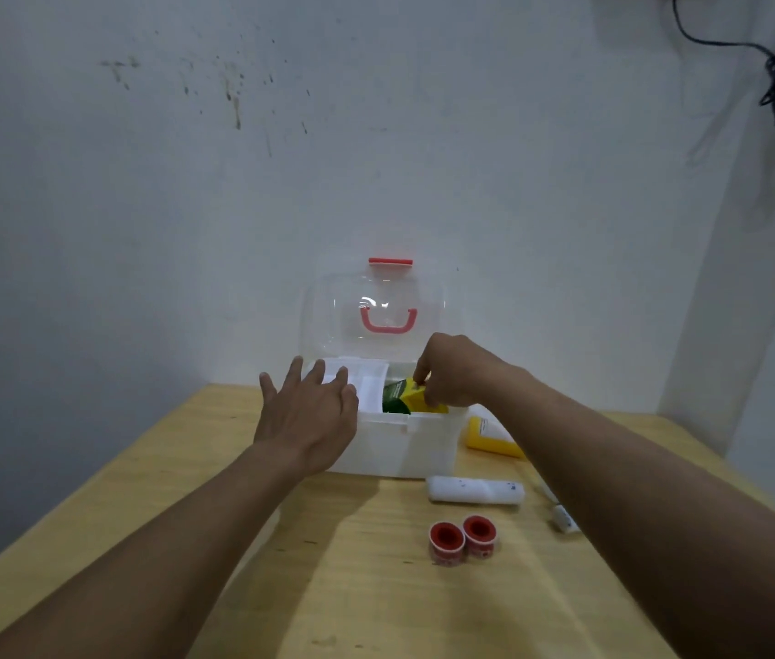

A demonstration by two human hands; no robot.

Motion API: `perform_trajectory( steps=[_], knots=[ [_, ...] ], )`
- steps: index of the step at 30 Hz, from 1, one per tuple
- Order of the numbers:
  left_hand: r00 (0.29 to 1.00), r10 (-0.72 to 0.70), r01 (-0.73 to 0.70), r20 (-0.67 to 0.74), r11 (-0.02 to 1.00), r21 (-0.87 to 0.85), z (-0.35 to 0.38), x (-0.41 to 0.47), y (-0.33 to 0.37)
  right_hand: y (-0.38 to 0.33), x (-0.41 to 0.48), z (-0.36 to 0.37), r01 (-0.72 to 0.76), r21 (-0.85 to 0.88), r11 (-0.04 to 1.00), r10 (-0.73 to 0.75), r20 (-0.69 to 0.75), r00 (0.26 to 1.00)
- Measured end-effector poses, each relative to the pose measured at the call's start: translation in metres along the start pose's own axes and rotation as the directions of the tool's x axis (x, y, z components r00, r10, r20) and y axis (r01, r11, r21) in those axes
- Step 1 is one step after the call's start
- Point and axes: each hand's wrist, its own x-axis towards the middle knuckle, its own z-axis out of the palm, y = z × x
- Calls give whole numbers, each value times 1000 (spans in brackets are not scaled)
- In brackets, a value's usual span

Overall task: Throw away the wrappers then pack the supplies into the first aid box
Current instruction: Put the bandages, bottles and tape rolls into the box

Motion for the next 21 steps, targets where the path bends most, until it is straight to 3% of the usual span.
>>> perform_trajectory(
  steps=[6, 11, 16, 18, 21],
  knots=[
    [999, -9, 9, 48, 1000, 9, -4, 2, 0, 3, 3, 6, -2, 31, 1000, 1, 11, 1000],
    [1000, -24, 24, 6, 996, -83, -8, 5, 4, 17, -4, -14, -4, 168, 986, 25, -125, 992],
    [999, 12, -13, -49, 1000, -19, 4, 5, 7, 48, -8, -24, -55, 241, 969, 113, -237, 965],
    [998, 15, -14, -62, 1000, 3, 7, 6, 5, 65, -5, -18, -112, 229, 967, 164, -224, 961],
    [997, 23, -22, -69, 1000, 19, 9, 7, 2, 88, 3, -3, -223, 148, 964, 238, -93, 967]
  ],
)
